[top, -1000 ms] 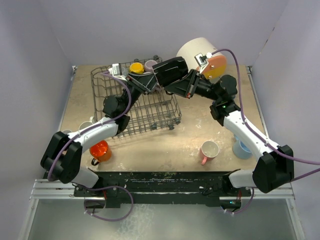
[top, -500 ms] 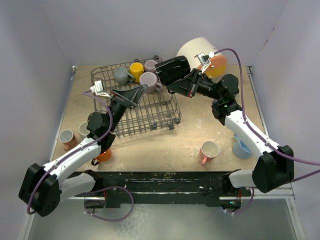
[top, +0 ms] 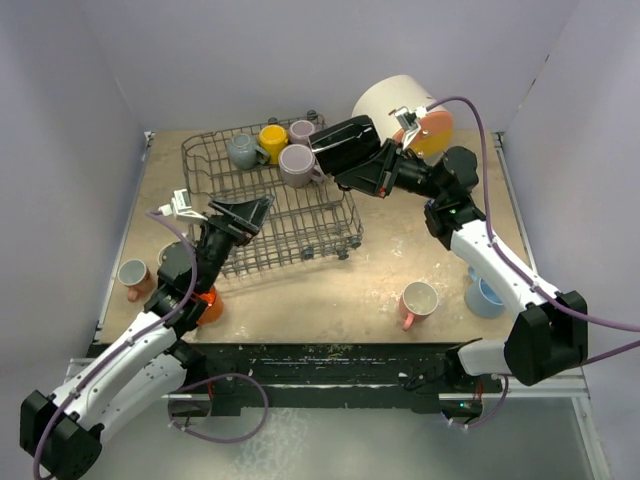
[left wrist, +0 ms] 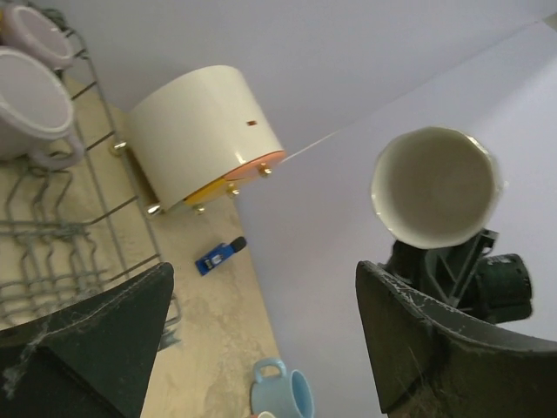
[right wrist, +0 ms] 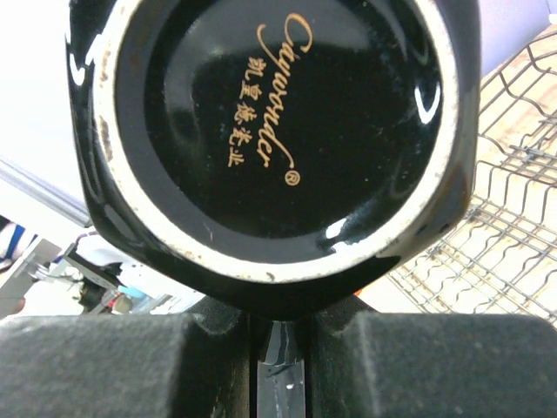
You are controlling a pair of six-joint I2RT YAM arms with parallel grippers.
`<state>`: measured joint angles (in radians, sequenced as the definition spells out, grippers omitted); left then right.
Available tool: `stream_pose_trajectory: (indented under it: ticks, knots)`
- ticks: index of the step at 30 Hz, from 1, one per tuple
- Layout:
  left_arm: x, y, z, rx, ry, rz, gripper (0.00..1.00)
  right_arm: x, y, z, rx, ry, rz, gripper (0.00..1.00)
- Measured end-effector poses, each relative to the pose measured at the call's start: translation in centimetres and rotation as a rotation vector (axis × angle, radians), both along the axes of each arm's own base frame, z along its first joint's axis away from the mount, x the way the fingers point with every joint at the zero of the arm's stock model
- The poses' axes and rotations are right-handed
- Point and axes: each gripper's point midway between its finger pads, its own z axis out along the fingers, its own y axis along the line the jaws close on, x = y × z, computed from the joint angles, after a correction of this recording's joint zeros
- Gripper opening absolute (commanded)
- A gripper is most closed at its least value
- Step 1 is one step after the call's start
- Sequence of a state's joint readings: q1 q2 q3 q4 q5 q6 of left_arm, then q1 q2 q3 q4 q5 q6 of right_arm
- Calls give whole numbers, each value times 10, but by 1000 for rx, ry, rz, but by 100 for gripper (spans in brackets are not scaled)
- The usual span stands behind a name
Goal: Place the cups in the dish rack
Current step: Turn the cup upside down in the dish rack.
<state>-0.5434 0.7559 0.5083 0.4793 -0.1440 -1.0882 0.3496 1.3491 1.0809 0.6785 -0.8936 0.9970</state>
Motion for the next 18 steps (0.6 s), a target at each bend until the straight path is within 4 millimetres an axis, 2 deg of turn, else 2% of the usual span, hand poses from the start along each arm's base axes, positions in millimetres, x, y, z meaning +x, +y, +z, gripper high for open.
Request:
stream_pose_trajectory:
  ticks: [6, 12, 18]
  knots:
    - [4, 19, -44, 183, 200, 101, 89, 1, 0, -4, -49, -48, 9, 0]
    - [1, 40, -44, 360, 294, 181, 91, 4, 1, -4, -121, -144, 27, 0]
    - [-6, 59, -54, 511, 350, 228, 93, 15, 3, -17, -206, -213, 39, 0]
